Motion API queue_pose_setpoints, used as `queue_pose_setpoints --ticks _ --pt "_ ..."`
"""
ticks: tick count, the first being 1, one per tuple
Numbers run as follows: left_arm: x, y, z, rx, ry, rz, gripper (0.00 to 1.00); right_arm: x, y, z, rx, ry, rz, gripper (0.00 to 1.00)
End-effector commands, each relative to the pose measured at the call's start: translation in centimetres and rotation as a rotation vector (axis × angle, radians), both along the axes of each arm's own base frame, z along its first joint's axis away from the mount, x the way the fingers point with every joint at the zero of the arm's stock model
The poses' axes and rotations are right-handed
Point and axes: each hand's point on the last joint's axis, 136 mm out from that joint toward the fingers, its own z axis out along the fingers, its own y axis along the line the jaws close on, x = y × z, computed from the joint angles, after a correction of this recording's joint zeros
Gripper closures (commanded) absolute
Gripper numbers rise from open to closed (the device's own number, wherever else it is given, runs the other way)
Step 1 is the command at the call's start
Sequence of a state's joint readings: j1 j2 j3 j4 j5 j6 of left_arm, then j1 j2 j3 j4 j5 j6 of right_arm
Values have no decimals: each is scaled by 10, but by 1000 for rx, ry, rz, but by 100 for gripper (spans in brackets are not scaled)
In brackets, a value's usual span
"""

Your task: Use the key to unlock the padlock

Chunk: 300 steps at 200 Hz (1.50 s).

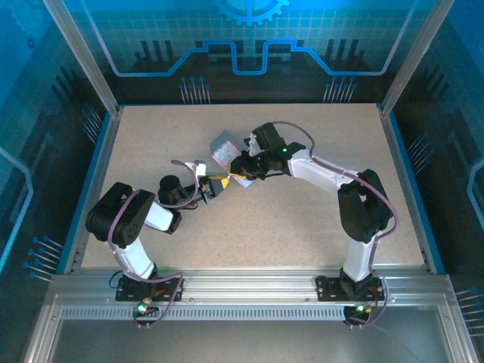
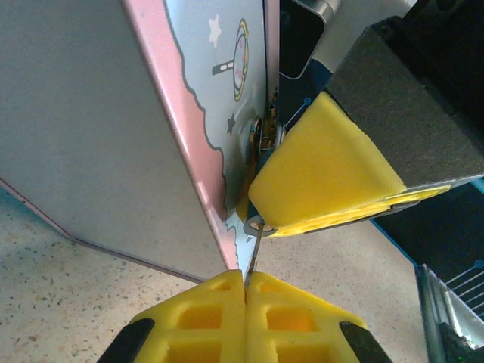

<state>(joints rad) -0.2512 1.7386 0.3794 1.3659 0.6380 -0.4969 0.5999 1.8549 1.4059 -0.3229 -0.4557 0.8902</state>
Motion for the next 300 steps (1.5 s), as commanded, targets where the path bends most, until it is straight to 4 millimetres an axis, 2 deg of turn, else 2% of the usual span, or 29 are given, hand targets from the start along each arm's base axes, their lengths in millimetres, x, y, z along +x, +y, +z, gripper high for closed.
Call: queue_pose_setpoints --ticks 1,43,75,119,155,212,253,300 --pt "4 -4 36 -61 -70 -33 100 -11 13 26 103 -31 79 100" --pt "5 -6 49 -100 -59 -34 100 -12 12 29 113 -36 78 100" --pt "2 -1 57 -107 -78 36 100 -14 9 32 118 -35 66 100" --pt "-3 -3 47 -29 -117 105 100 -17 10 37 124 -26 80 100" --pt "-7 -10 51 -16 -170 74 100 -19 13 36 142 -3 92 100" --pt "-17 -29 55 -54 -155 -46 100 -21 13 37 129 5 121 100" --pt "-13 -29 54 -42 -116 -46 100 -22 12 35 119 13 134 100" --pt "-11 -29 40 5 -44 -40 100 -20 7 38 111 -8 125 100"
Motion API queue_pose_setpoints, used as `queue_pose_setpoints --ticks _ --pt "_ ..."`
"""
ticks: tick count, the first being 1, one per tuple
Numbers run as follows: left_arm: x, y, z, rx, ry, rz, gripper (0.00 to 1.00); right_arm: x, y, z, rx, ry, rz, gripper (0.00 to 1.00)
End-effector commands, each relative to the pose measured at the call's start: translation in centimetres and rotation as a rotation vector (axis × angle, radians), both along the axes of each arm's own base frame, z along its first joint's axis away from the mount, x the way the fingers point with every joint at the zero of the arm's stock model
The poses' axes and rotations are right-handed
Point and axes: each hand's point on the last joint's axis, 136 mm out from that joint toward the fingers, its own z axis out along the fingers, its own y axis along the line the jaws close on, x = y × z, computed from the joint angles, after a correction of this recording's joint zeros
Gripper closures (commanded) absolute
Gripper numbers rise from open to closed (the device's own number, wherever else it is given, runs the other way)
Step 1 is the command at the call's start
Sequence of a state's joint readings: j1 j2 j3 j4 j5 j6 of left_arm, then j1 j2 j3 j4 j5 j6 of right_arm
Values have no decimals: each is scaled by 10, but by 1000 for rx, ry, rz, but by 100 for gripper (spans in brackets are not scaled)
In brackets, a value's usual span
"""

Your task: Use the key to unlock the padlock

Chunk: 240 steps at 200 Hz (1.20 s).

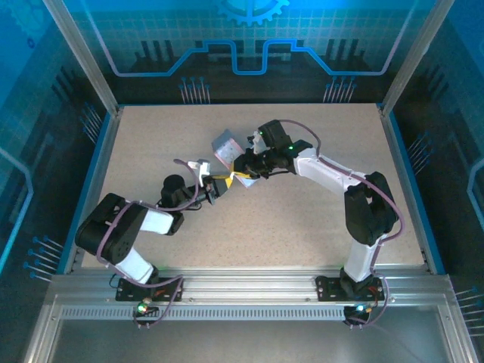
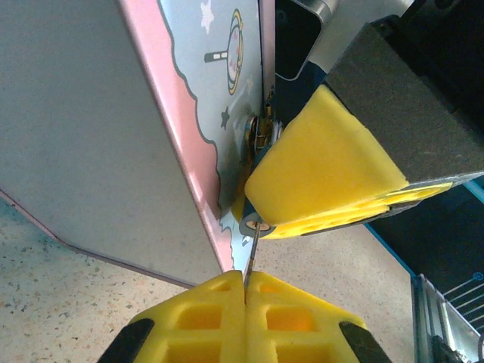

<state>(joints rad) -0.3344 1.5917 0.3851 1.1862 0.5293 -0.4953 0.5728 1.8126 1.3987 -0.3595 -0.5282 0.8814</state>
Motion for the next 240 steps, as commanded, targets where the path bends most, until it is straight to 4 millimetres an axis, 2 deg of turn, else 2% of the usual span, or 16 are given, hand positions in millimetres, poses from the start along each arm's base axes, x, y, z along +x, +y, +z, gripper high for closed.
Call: queue_pose_setpoints --ticks 1,105,147,184,240 --pt "-4 -13 23 -12 -65 -66 100 -11 15 22 69 -34 96 100" --pt "-6 -10 10 -3 -12 -77 100 -15 6 25 62 -53 106 100" --pt "-6 -5 23 -24 -24 -96 100 -27 7 23 36 -65 186 100" --pt "-3 3 23 -15 2 -102 100 -37 9 27 43 -66 246 100" --pt "0 -1 37 -134 21 -135 100 -41 13 25 48 -59 261 100"
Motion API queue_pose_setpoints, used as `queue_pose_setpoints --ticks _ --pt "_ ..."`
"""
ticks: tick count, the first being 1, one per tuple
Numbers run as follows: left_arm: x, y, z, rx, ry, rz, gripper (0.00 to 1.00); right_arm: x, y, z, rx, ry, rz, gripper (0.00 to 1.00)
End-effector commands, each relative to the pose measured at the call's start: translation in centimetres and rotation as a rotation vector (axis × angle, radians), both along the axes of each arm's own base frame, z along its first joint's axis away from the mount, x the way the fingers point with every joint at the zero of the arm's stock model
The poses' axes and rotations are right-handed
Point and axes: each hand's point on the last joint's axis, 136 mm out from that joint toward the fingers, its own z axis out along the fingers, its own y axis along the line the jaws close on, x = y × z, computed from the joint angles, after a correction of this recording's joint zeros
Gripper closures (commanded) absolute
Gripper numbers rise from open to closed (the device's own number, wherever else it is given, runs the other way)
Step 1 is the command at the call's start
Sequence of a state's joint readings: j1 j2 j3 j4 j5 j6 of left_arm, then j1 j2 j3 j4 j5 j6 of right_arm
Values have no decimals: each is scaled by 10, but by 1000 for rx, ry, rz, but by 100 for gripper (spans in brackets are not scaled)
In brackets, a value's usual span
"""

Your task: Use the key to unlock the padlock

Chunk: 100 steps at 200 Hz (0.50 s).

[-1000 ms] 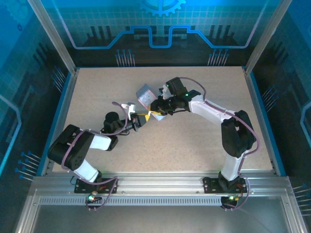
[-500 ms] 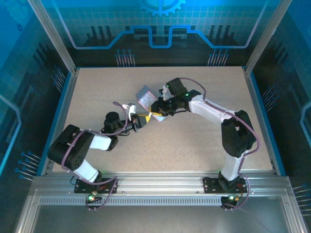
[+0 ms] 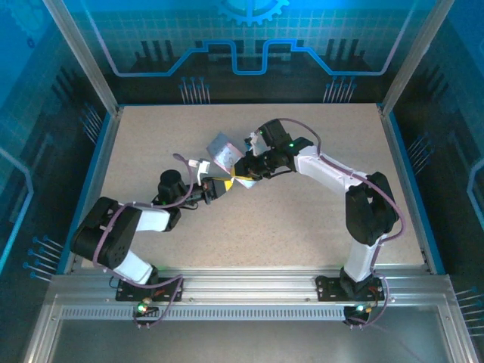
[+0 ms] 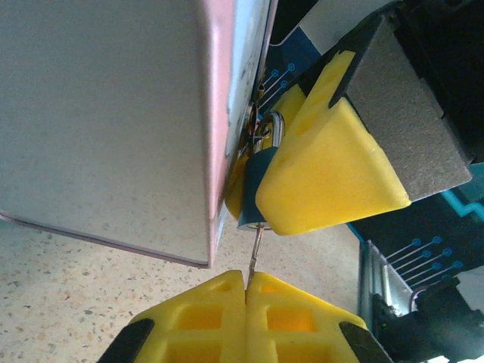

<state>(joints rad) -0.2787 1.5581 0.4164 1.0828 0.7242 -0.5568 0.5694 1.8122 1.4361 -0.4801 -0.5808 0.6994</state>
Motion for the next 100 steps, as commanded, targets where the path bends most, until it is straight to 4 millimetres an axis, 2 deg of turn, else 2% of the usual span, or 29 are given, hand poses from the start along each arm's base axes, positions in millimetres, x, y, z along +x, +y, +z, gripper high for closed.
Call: queue_pose_setpoints --ticks 1,44,100 --pt "13 -1 33 -97 -68 3 100 -25 16 22 70 -3 120 100" --pt "16 1 31 -93 -67 23 100 -24 16 25 78 -13 104 100" --pt "24 5 43 -100 -139 103 100 -35 23 11 61 25 129 100"
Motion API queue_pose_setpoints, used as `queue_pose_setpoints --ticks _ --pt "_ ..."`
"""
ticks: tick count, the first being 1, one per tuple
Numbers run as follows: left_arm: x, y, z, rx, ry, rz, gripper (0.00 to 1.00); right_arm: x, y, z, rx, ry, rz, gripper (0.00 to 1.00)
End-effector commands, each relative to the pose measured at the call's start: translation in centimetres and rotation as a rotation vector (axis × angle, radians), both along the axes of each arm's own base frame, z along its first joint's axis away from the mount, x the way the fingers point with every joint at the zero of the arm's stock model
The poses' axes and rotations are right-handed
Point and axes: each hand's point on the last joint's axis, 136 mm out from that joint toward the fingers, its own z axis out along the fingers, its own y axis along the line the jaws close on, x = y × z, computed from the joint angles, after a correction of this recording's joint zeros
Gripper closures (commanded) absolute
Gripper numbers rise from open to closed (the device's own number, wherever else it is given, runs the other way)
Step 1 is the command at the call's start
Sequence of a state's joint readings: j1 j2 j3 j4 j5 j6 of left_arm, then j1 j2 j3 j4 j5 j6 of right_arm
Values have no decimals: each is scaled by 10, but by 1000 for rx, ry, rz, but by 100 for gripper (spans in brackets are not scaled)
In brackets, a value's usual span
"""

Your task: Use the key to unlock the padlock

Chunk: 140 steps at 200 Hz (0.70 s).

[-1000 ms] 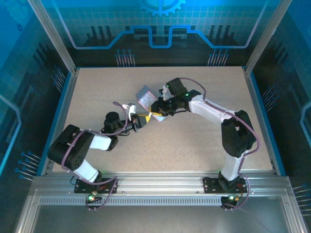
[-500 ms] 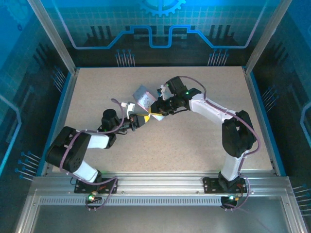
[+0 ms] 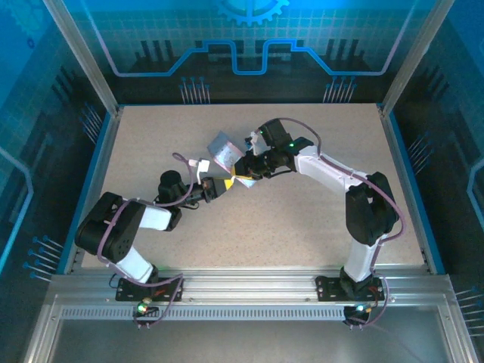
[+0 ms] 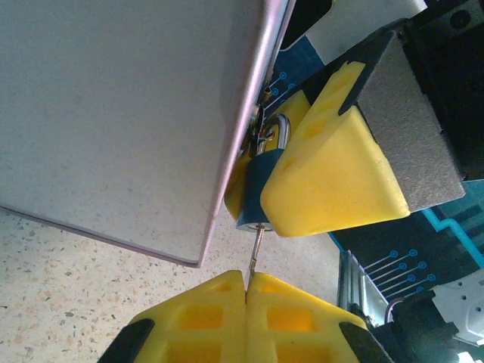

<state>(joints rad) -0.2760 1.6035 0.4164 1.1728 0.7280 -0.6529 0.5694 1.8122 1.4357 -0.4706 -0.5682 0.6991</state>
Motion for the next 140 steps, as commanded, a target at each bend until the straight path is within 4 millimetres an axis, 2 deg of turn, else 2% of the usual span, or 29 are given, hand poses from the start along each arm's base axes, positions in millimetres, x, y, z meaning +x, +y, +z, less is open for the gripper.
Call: queue_pose_setpoints --ticks 1,61,101,140 --pt "20 6 41 -38 -179 104 100 -38 23 11 64 39 136 100" --pt "19 -11 54 -7 -258 136 100 -40 27 6 35 42 130 100" --pt "17 -8 43 22 -232 139 100 -34 19 18 33 5 105 100" --pt "21 -3 63 -7 -280 183 100 -41 19 -1 -17 38 91 100"
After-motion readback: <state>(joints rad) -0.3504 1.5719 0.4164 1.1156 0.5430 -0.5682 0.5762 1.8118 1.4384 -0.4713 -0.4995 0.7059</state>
